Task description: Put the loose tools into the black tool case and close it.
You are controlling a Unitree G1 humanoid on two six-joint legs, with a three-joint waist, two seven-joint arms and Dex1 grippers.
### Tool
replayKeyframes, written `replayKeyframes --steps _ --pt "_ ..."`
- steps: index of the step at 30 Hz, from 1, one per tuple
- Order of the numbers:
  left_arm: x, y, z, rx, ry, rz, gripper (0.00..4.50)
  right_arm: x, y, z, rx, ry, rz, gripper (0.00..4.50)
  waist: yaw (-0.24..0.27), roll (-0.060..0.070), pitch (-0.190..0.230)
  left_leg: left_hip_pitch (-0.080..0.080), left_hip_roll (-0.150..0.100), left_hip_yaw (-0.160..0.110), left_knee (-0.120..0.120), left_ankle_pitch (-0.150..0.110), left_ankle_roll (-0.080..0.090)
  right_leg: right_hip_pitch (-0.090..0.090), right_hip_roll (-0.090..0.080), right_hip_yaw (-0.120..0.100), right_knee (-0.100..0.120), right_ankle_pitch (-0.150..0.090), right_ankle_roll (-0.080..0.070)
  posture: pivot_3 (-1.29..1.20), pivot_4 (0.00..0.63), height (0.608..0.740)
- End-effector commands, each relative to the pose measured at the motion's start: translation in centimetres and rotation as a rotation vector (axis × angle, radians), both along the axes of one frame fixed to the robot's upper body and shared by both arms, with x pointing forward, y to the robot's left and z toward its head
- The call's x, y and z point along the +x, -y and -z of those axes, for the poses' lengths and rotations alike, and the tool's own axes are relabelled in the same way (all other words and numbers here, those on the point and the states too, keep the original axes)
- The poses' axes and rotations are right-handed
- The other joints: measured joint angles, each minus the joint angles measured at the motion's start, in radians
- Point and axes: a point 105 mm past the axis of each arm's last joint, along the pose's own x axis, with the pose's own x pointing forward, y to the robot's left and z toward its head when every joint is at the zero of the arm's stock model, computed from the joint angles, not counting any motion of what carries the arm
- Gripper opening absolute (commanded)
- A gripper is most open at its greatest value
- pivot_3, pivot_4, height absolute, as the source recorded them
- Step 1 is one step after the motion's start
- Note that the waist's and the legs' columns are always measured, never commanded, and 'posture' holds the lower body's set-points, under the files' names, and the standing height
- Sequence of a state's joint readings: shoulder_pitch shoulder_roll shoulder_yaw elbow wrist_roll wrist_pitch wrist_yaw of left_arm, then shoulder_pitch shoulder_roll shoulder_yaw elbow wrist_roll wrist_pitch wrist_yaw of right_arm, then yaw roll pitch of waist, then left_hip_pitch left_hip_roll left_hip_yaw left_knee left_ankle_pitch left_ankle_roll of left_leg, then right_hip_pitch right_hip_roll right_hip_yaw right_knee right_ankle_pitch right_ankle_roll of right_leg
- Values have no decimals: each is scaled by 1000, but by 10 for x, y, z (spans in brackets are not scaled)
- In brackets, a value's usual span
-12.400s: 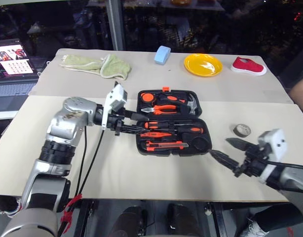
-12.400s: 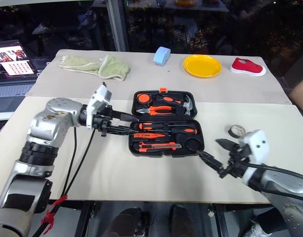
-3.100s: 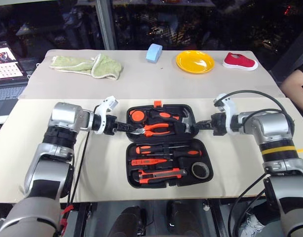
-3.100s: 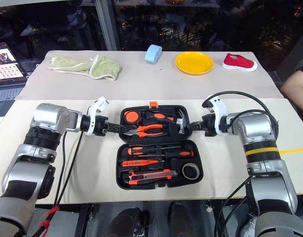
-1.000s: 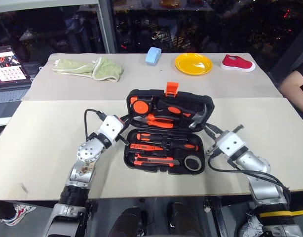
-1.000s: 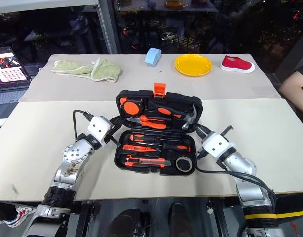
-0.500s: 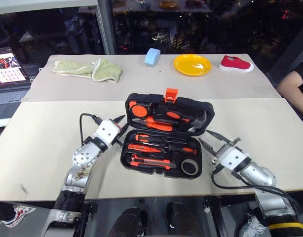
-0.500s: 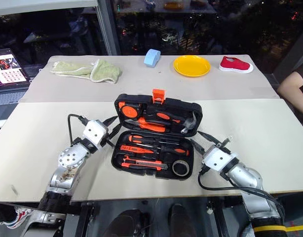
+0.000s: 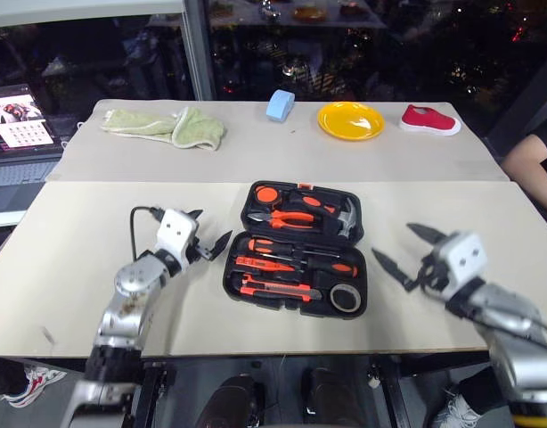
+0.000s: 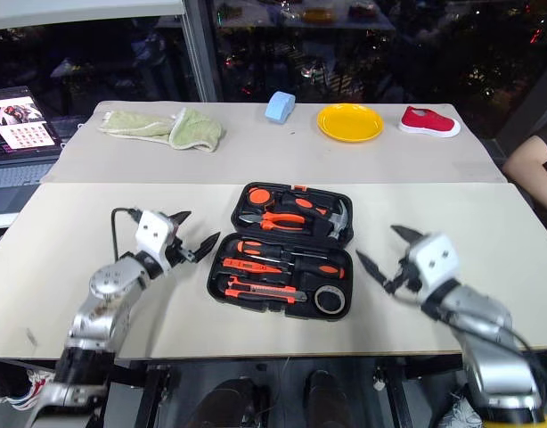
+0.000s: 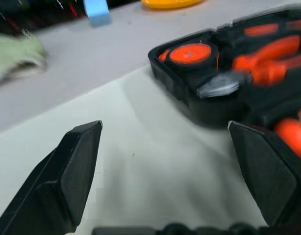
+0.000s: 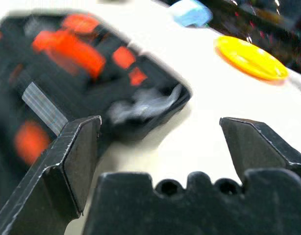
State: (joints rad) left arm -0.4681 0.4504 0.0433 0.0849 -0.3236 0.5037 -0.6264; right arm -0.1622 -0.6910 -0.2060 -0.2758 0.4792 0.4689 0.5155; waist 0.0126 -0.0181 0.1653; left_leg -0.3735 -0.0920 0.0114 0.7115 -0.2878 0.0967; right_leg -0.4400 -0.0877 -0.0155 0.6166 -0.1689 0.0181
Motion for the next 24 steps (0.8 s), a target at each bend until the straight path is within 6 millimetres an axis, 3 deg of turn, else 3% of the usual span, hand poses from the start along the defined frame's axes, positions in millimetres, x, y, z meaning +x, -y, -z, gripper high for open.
replayKeyframes --steps 1,6,9,16,19,22,24 --pt "15 5 -11 -113 -248 36 4419 15 -1 -5 127 -186 16 4500 1 0 0 -1 0 0 0 1 1 0 2 -1 0 1 -1 0 150 732" --pt "37 14 -16 -159 -459 36 4419 31 -11 1 230 -444 14 4500 -2 0 -1 -4 0 -2 -2 5 2 -2 4 0 -2 3 -5 0 150 732" --pt "45 20 -17 -185 -546 27 4419 36 -15 7 255 -553 15 4500 -3 0 -1 -20 -1 -1 -2 5 2 -18 4 0 0 3 -5 0 150 732" --pt "44 40 -13 -187 -646 95 4419 44 -13 19 249 -665 38 4500 -2 0 -1 -28 -3 -3 -3 6 1 -24 3 -11 -4 3 -5 0 150 732" --pt "40 44 -6 -149 -672 124 4500 43 -12 24 235 -685 31 3852 -3 0 -1 -26 -3 -3 -3 6 -1 -21 3 -11 -5 4 -4 0 150 732" --pt "41 44 -7 -160 -673 121 3803 41 -15 27 229 -696 5 2743 -3 0 -1 -24 -4 -3 -2 3 -8 -20 0 -10 -6 4 -4 0 150 732" --pt "42 46 -8 -162 -672 124 3047 40 -18 27 232 -699 -11 2071 -4 0 -1 -24 -3 -4 -1 4 -9 -19 -1 -10 -5 4 -4 0 150 732"
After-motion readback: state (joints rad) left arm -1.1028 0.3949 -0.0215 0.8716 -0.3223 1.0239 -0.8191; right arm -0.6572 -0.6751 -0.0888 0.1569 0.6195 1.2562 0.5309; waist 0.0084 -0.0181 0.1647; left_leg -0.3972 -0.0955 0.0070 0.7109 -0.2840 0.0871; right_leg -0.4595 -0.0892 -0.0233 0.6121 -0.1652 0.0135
